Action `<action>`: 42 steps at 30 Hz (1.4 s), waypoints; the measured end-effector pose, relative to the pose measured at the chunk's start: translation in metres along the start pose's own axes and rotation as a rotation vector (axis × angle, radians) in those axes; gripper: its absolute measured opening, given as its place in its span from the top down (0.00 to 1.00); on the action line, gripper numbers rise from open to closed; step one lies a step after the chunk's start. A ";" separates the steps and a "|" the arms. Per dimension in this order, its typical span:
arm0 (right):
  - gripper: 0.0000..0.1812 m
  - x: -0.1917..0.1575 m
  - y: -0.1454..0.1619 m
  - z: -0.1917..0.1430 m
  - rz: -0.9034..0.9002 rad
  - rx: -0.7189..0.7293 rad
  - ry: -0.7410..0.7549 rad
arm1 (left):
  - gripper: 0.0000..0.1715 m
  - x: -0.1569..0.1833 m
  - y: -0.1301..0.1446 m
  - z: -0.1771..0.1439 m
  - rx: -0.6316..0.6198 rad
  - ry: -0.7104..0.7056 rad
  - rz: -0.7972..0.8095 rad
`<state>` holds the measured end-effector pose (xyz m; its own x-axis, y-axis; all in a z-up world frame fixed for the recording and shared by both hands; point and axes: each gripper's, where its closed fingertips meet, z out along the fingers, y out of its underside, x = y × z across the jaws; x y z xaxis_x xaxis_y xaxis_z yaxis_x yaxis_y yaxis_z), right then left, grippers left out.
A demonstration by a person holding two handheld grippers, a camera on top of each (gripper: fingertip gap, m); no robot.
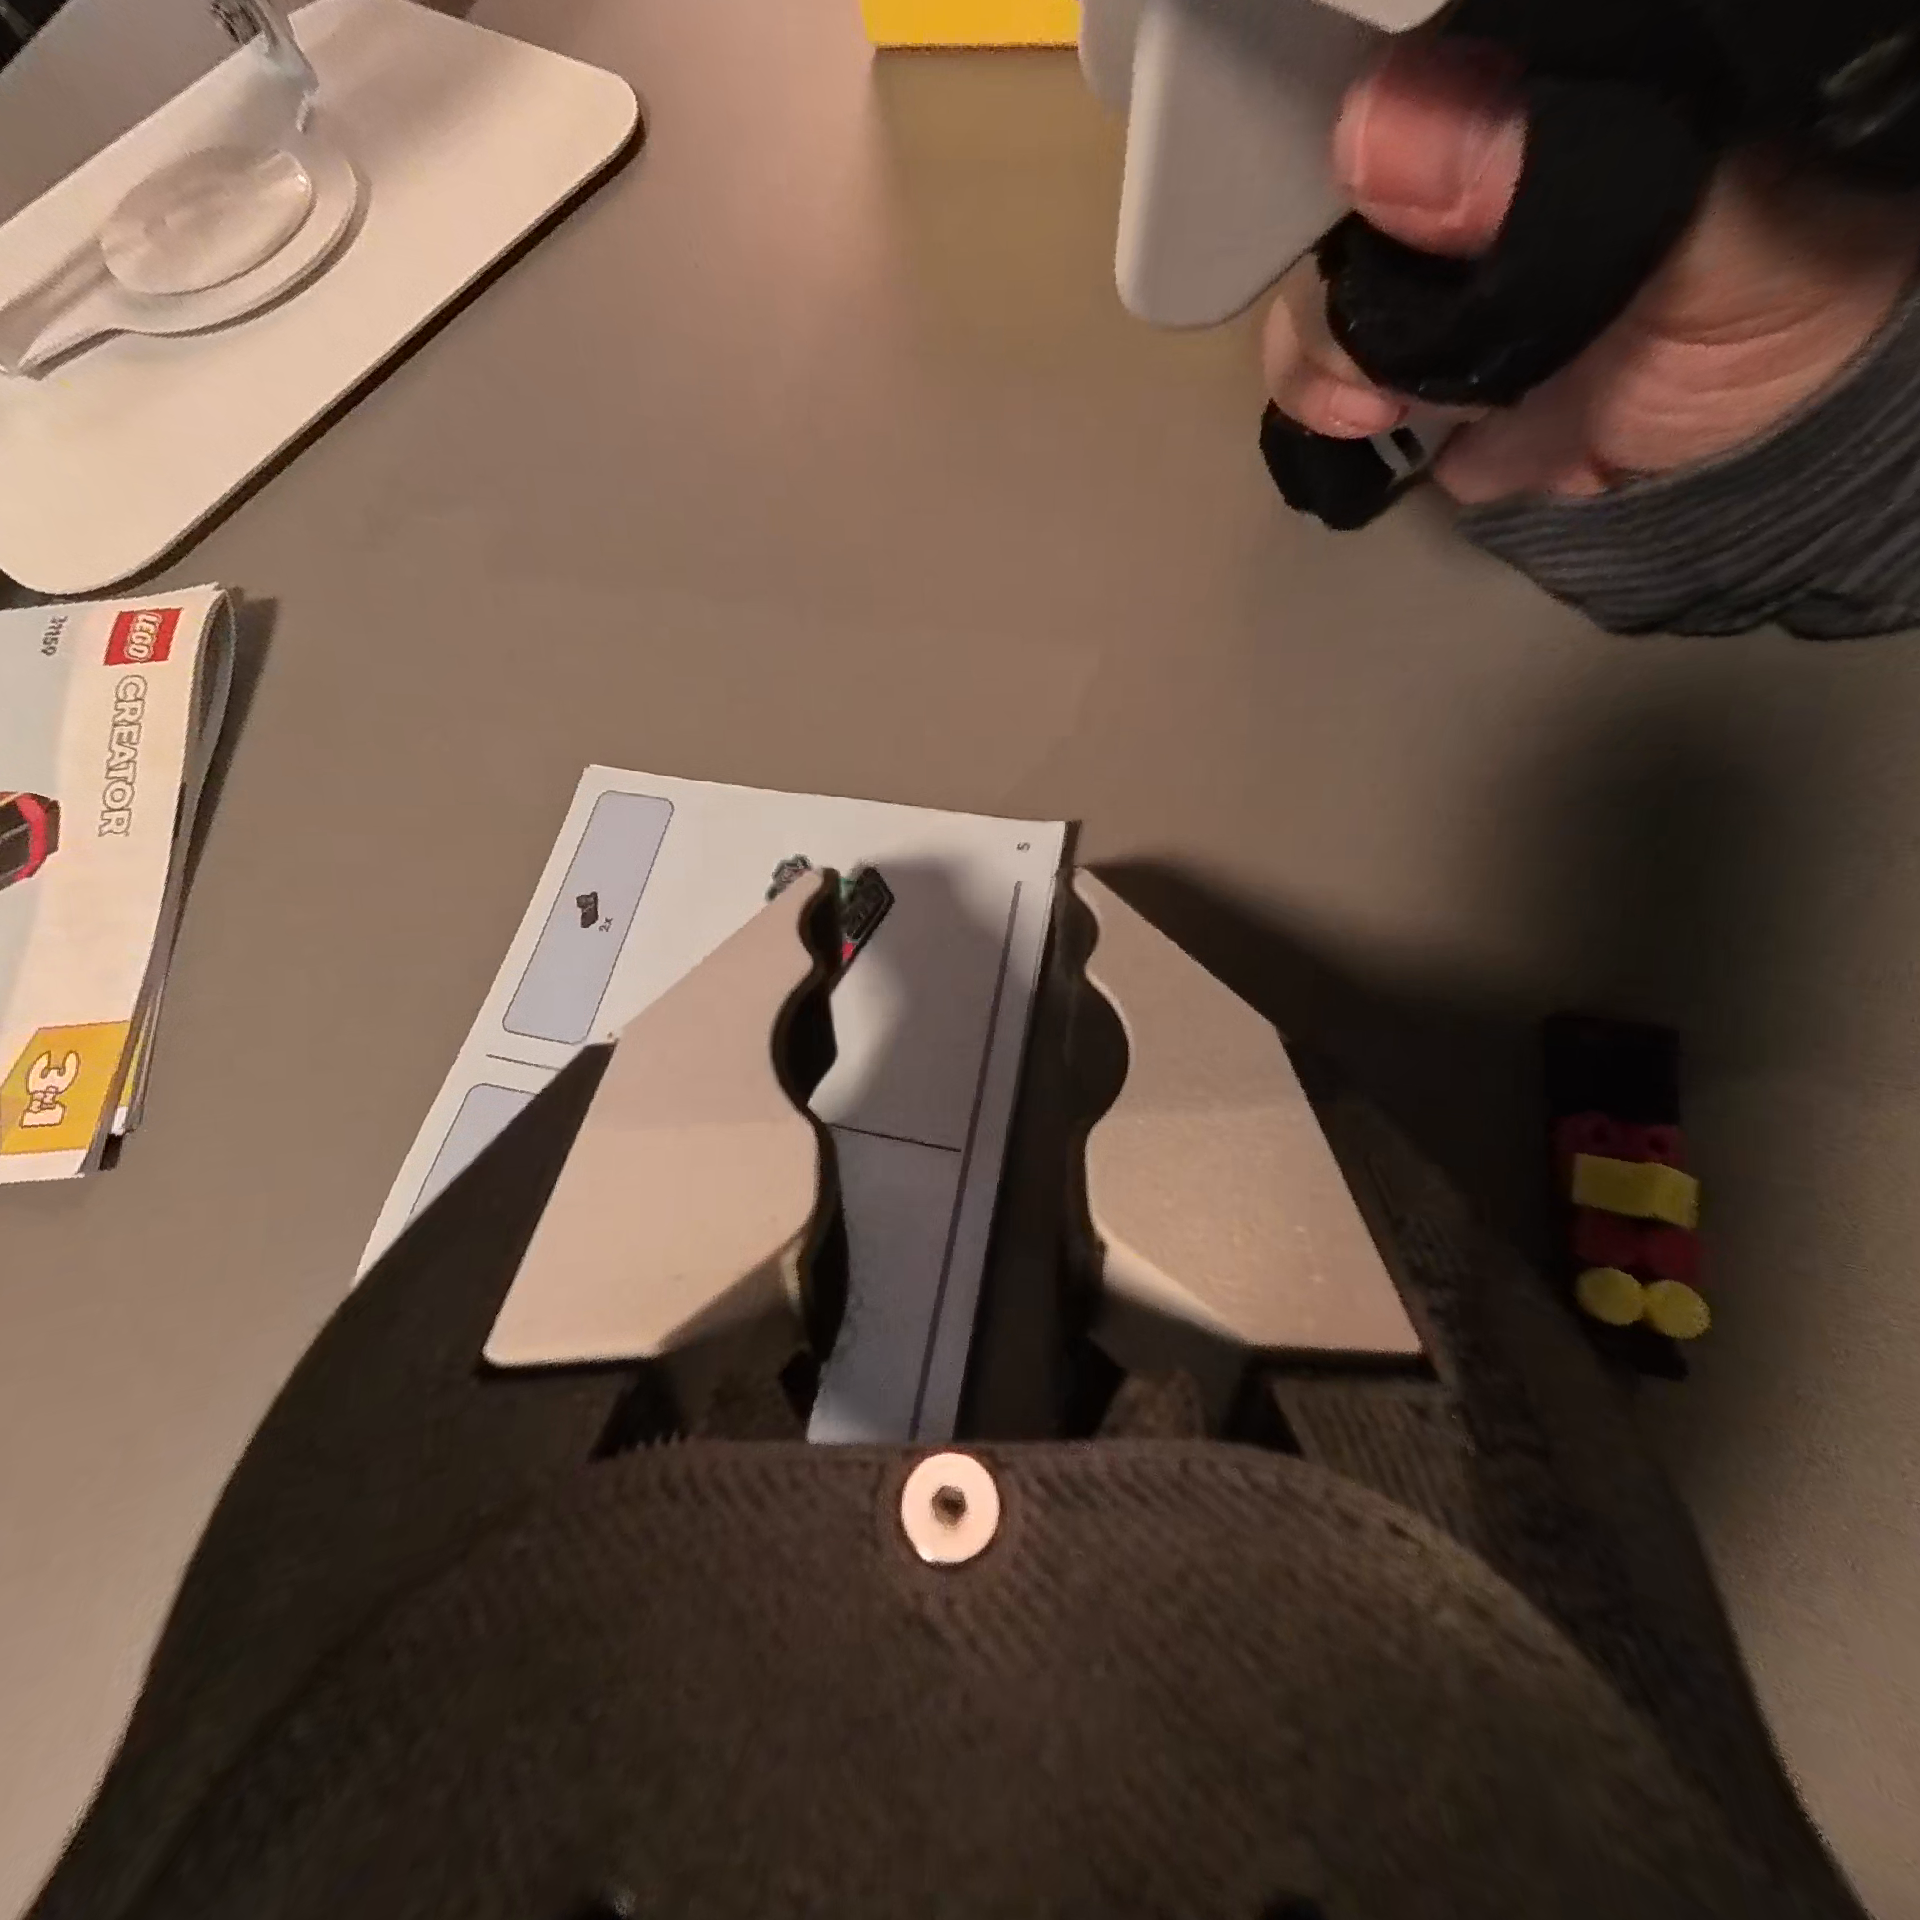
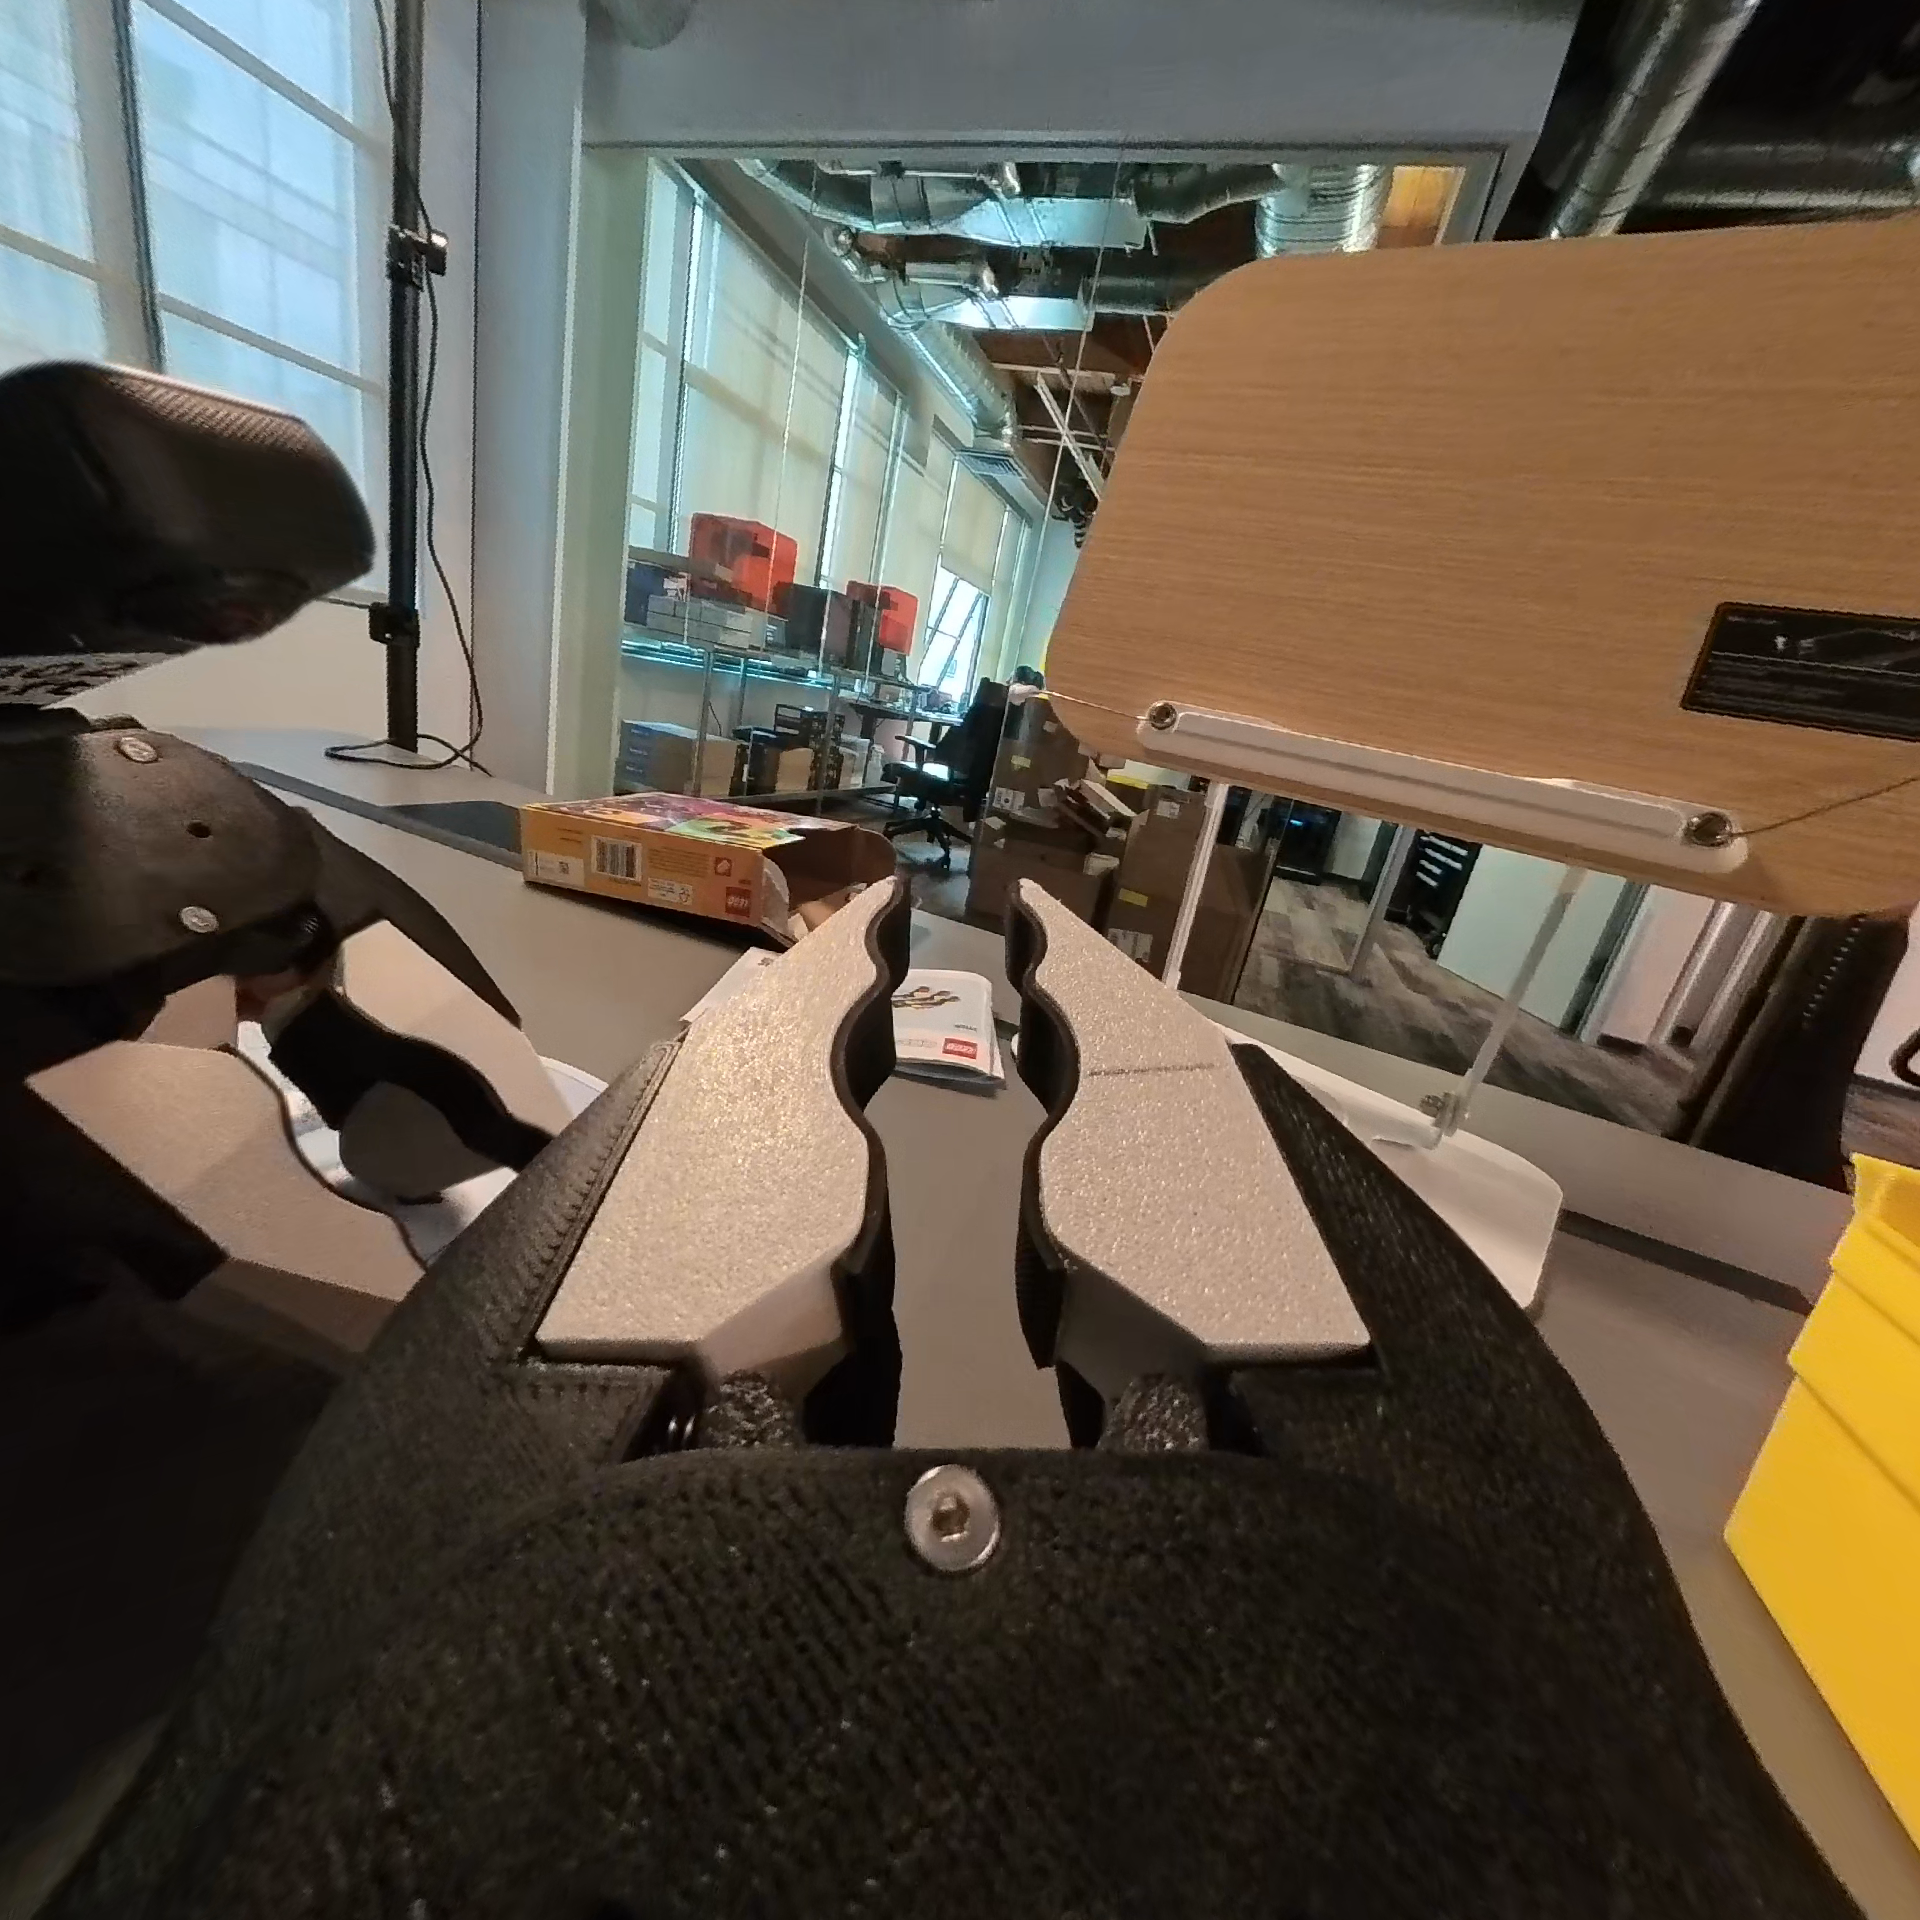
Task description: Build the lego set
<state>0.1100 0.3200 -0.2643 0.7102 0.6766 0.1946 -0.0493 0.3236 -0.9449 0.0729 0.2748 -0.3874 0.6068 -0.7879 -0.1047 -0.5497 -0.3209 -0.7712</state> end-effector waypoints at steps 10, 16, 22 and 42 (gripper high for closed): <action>0.91 -0.004 0.000 0.000 0.020 -0.001 -0.030 | 0.91 0.003 0.004 0.002 -0.022 0.055 -0.033; 0.91 -0.005 0.000 0.000 0.040 -0.003 -0.040 | 0.94 0.005 0.003 0.001 -0.019 0.103 -0.079; 0.91 -0.004 0.002 0.001 0.001 -0.023 -0.029 | 1.00 0.002 0.001 -0.001 -0.002 0.193 -0.220; 0.89 -0.080 0.069 -0.031 -0.452 -0.352 -0.643 | 1.00 0.003 -0.022 -0.026 0.198 0.488 -0.460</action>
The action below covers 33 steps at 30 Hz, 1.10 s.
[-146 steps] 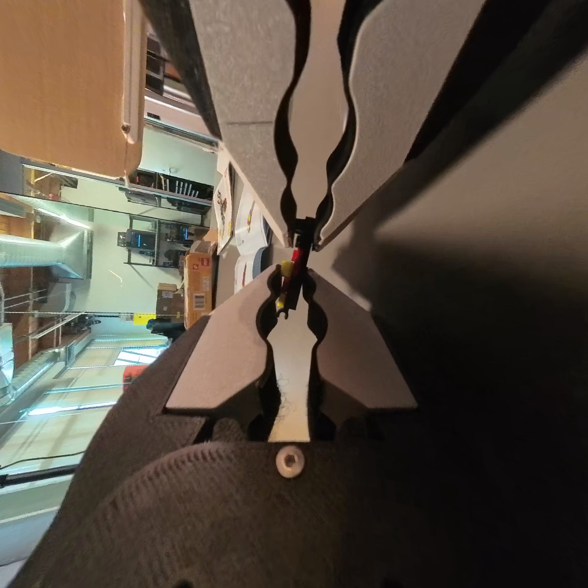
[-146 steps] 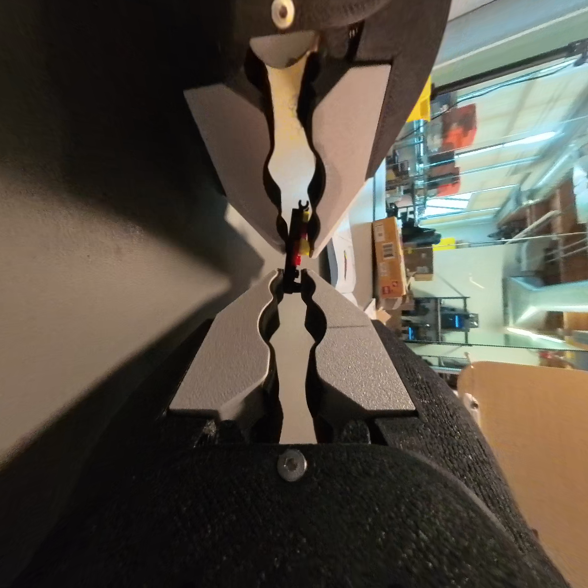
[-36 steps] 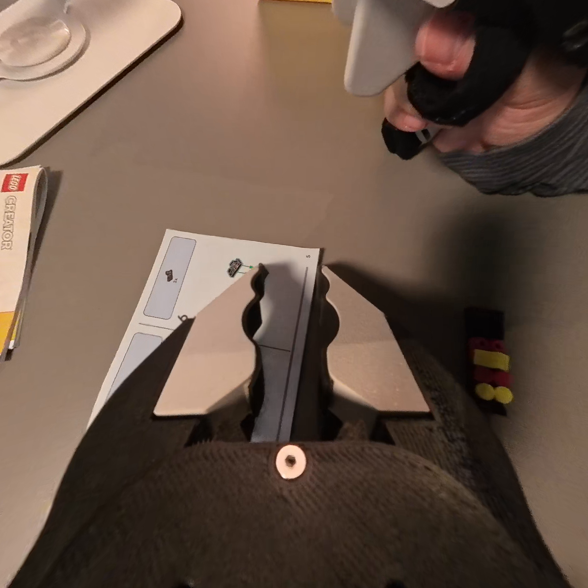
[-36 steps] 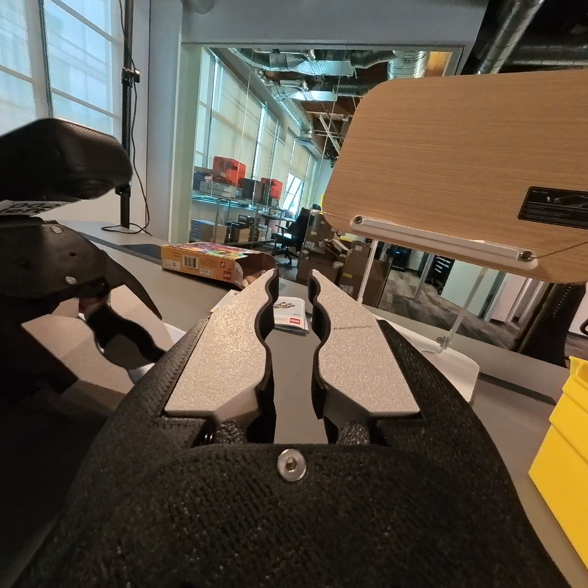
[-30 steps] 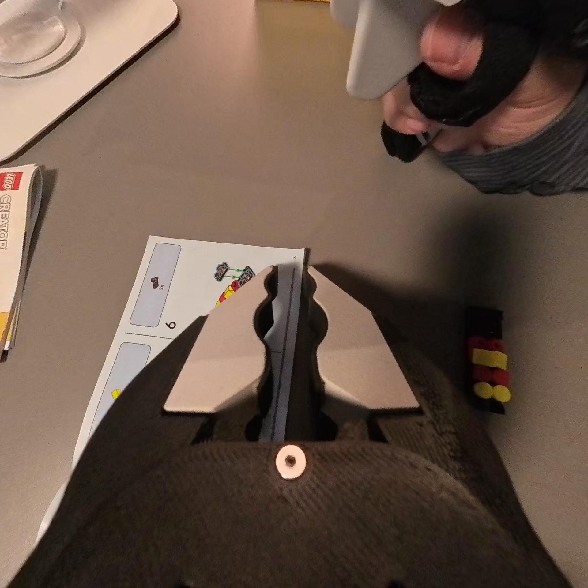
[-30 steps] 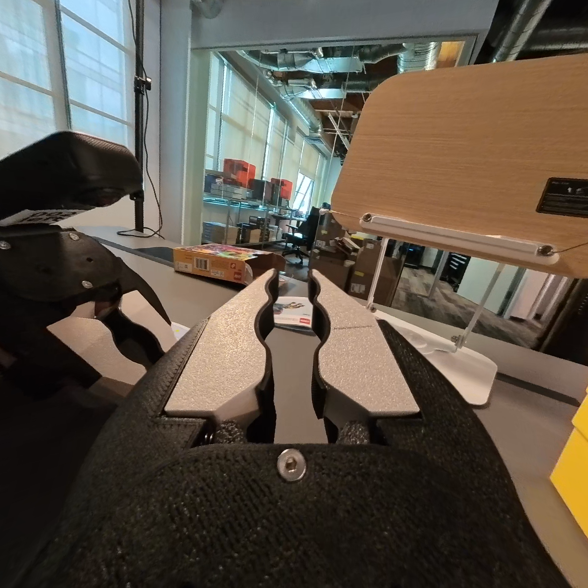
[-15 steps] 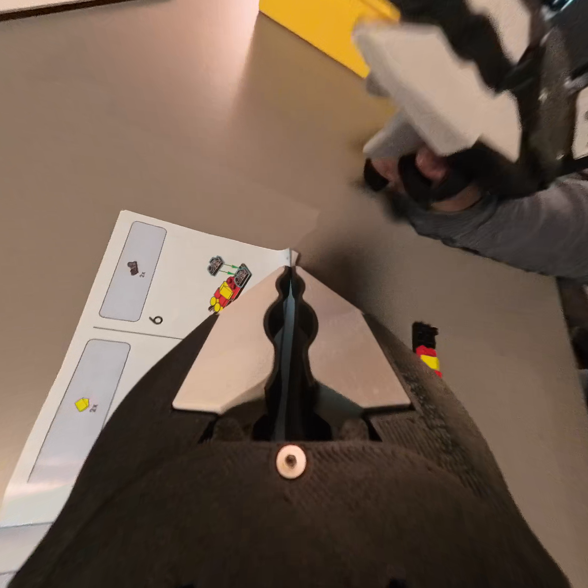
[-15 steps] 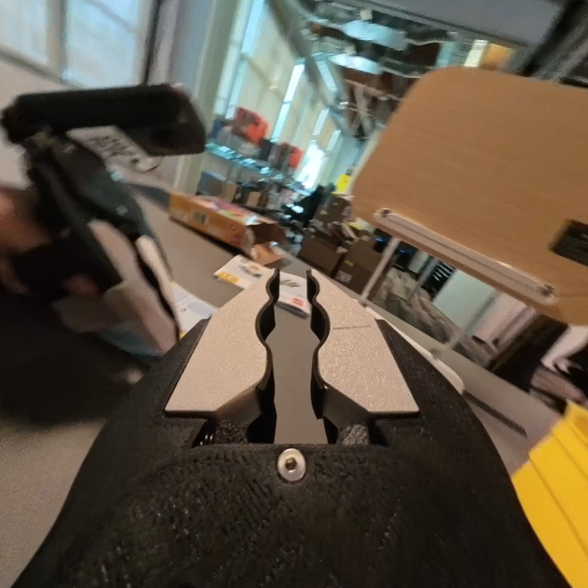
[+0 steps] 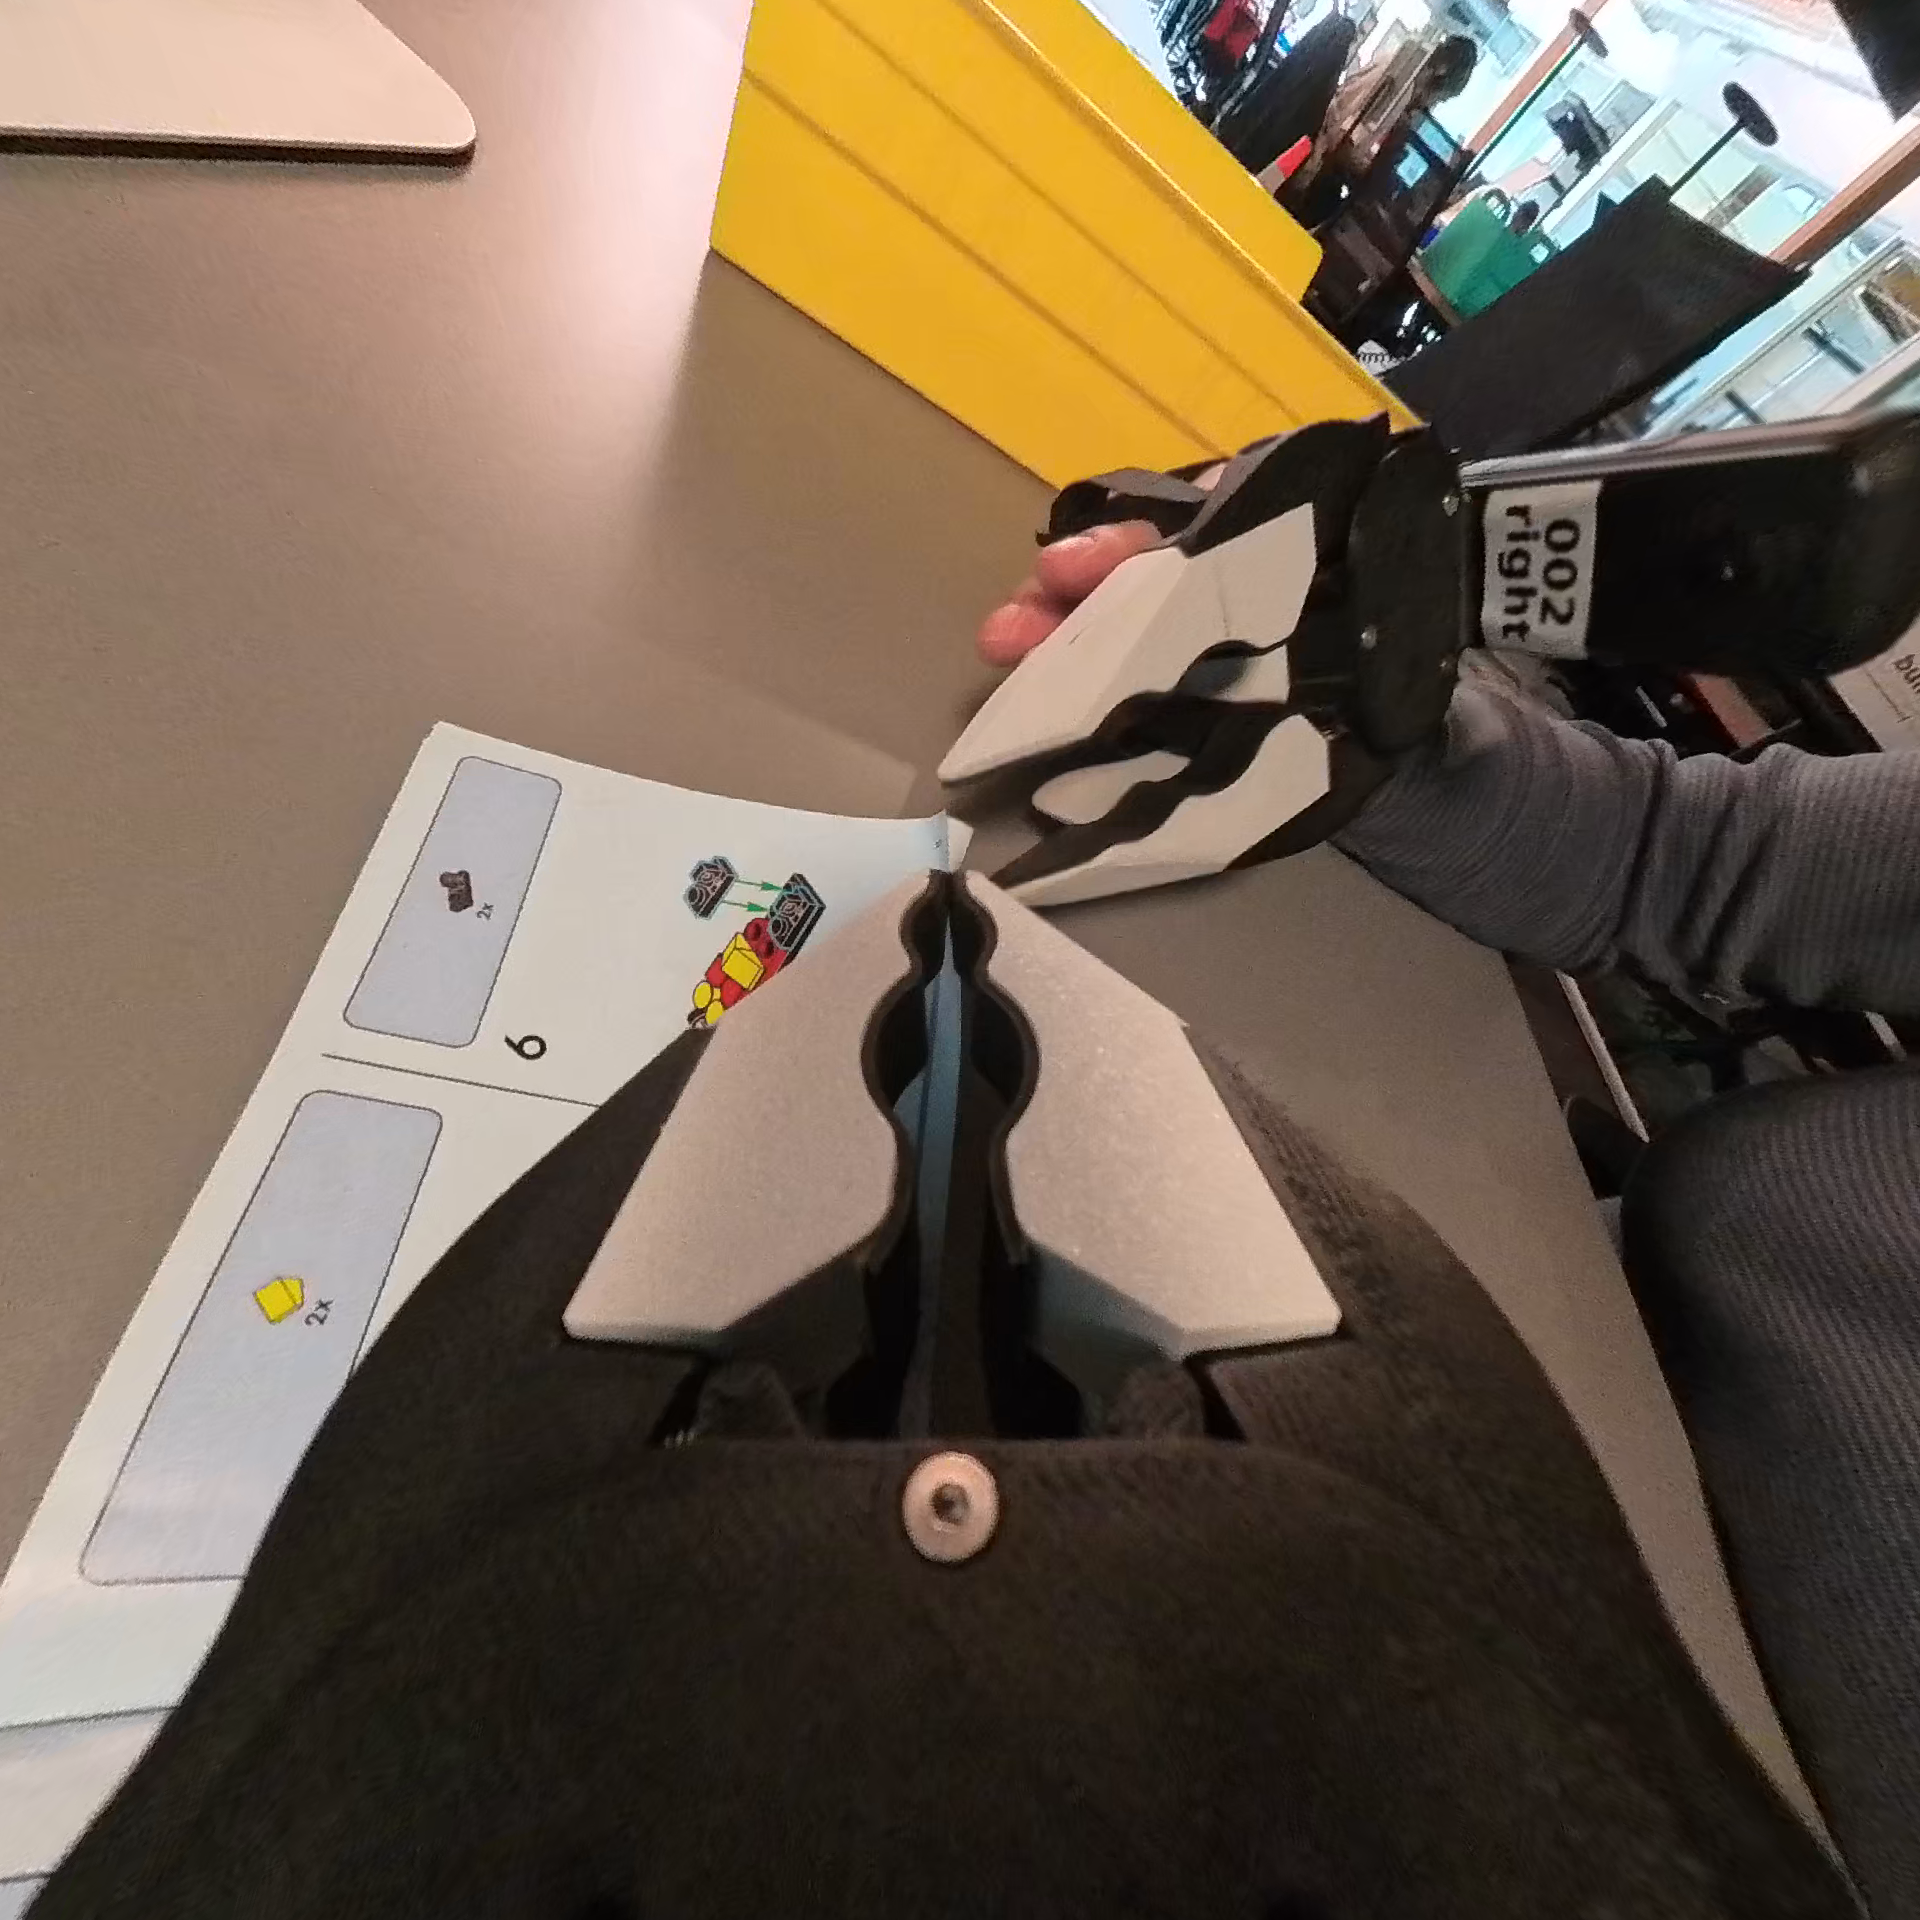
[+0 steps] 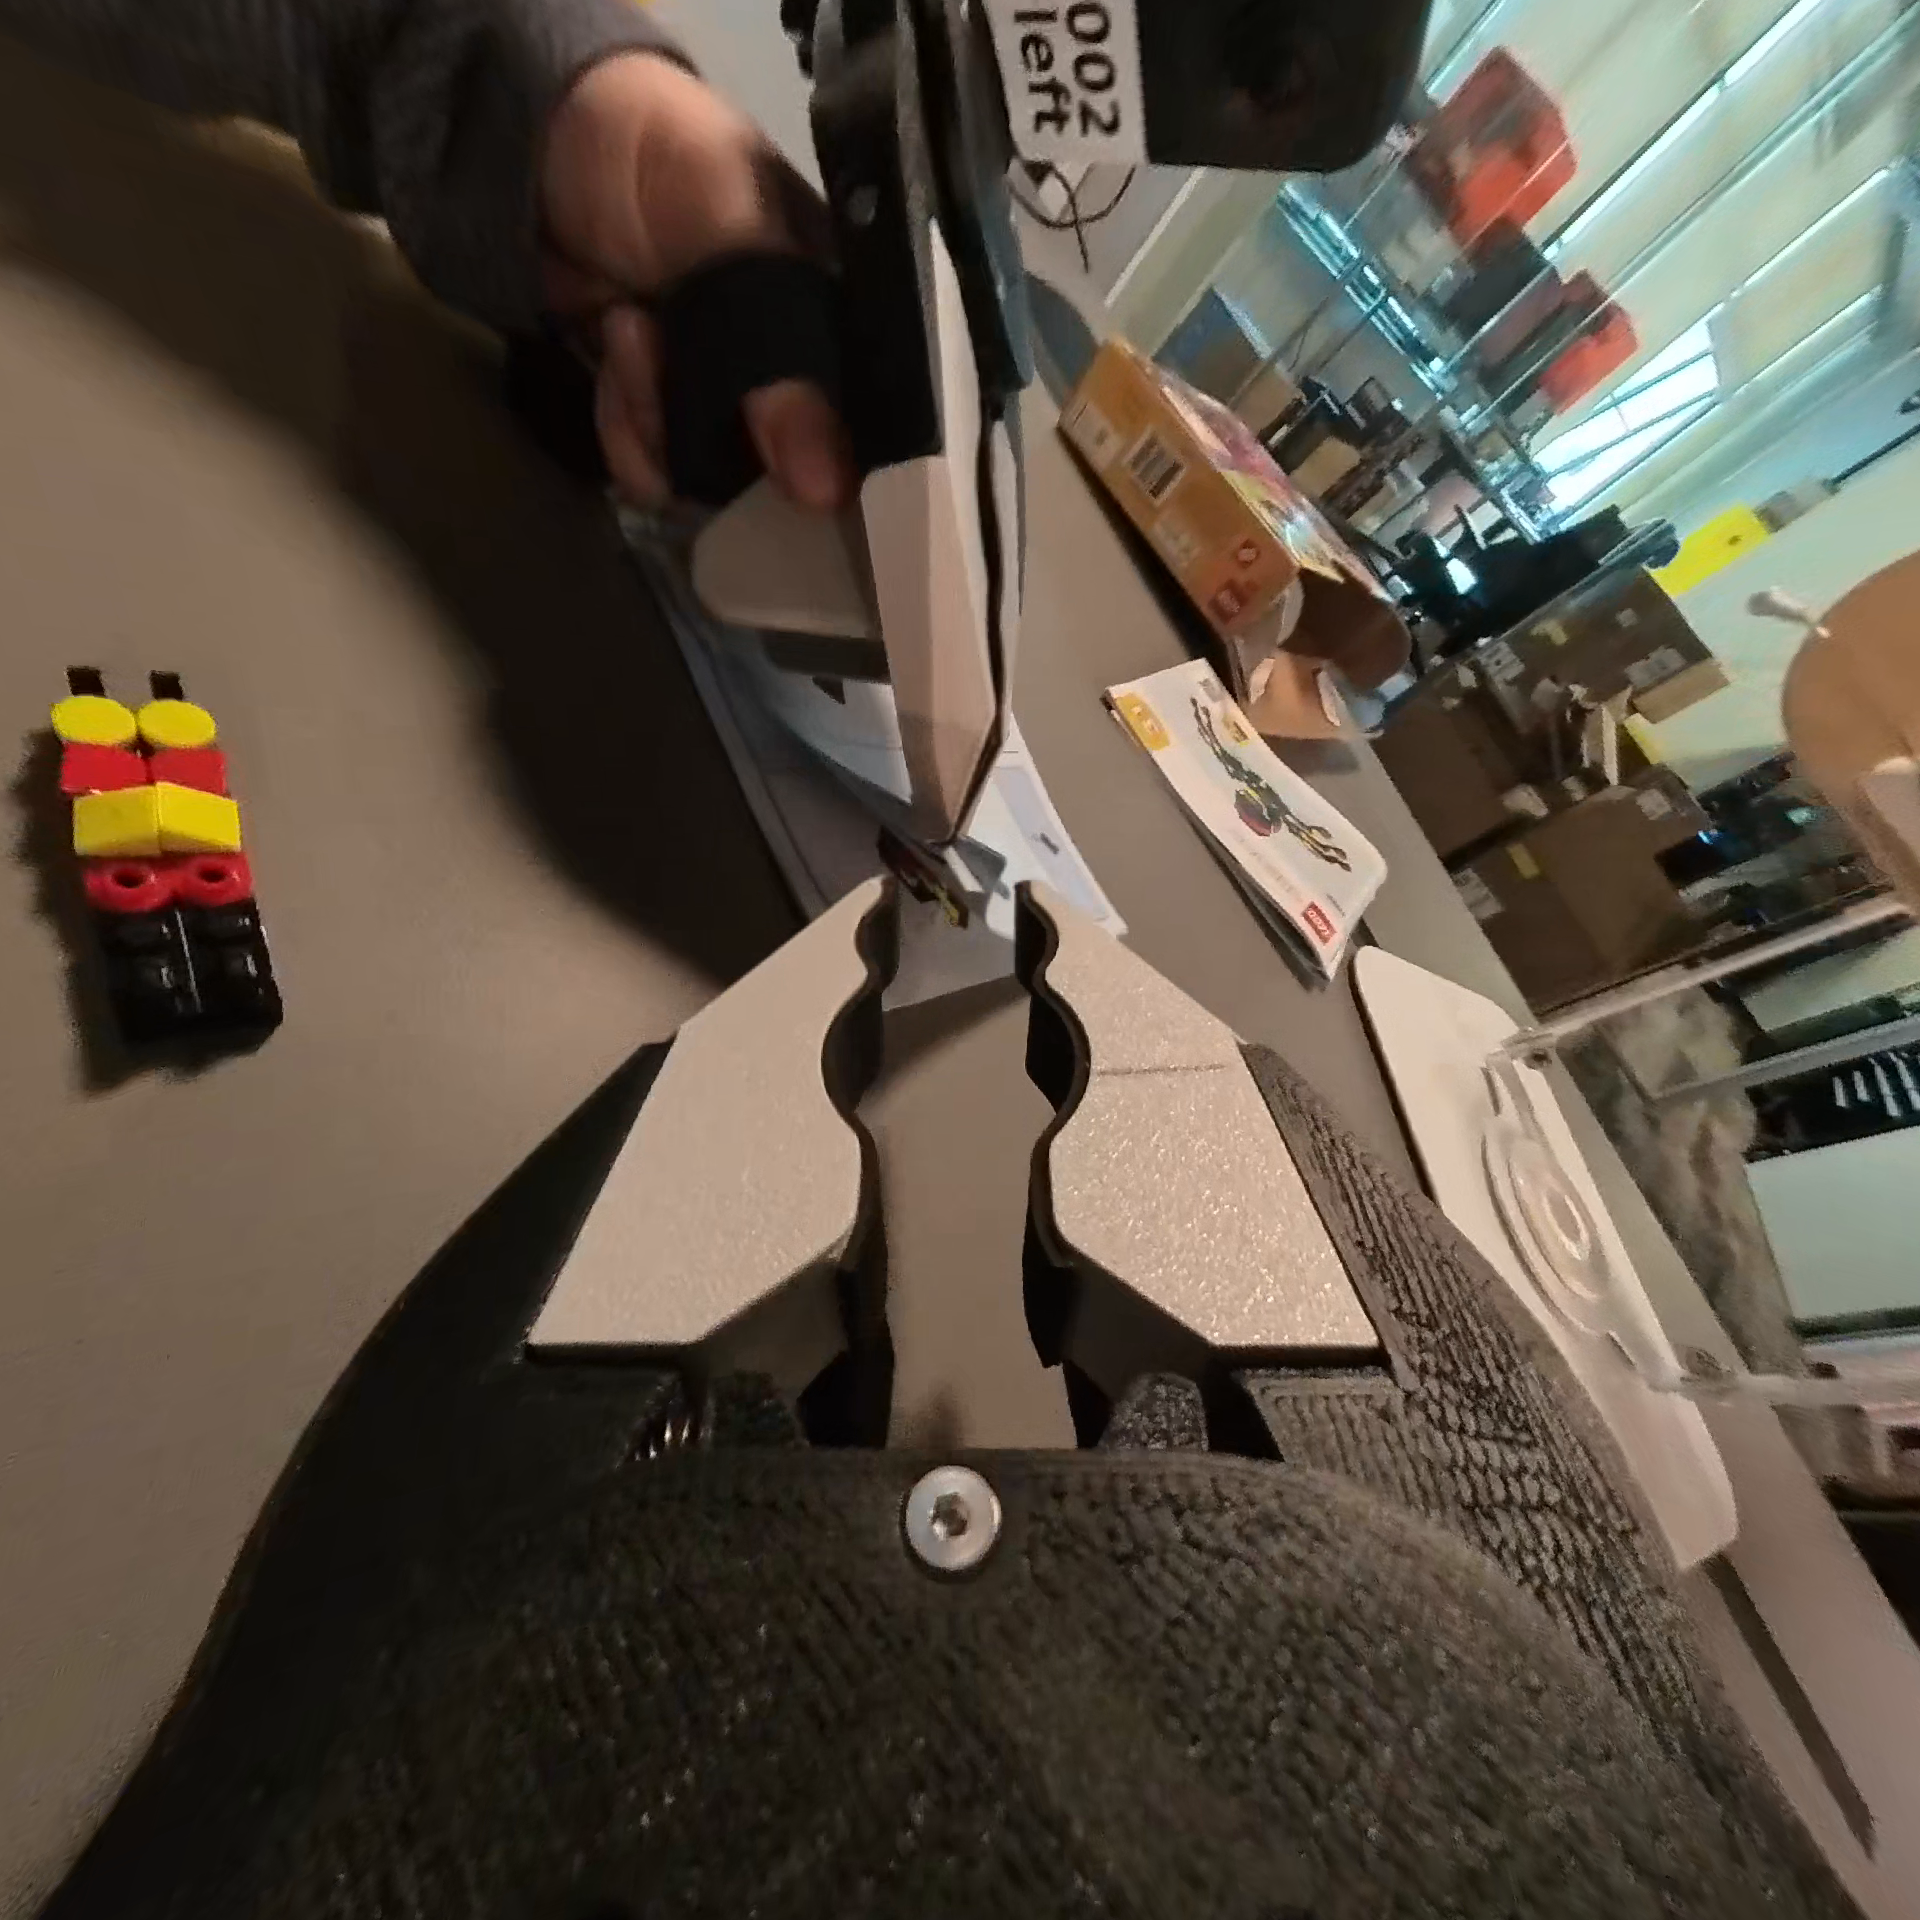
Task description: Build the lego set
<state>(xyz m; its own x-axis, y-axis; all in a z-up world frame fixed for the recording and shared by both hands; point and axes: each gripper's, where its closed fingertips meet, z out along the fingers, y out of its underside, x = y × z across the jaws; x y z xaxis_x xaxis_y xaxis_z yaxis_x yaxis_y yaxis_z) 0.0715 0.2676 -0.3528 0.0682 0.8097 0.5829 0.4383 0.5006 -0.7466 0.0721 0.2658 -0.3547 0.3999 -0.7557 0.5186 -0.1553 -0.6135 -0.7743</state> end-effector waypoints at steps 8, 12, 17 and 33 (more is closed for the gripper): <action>0.90 -0.003 0.004 0.003 0.001 -0.029 -0.021 | 1.00 0.001 0.004 0.003 -0.028 -0.010 0.018; 0.92 -0.005 0.003 0.002 0.005 -0.025 -0.036 | 1.00 0.000 0.003 0.002 -0.026 -0.010 0.016; 0.92 -0.005 0.002 0.001 0.008 -0.014 -0.044 | 1.00 0.001 0.004 0.003 -0.027 -0.008 0.016; 0.98 -0.003 0.003 0.000 -0.011 -0.011 -0.022 | 1.00 0.002 0.006 0.004 -0.044 -0.001 0.017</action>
<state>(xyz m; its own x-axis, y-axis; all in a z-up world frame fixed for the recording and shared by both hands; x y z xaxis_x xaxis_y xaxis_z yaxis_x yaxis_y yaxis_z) 0.0727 0.2661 -0.3566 0.0435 0.8110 0.5834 0.4487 0.5059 -0.7367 0.0757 0.2612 -0.3597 0.3982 -0.7659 0.5049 -0.2014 -0.6100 -0.7664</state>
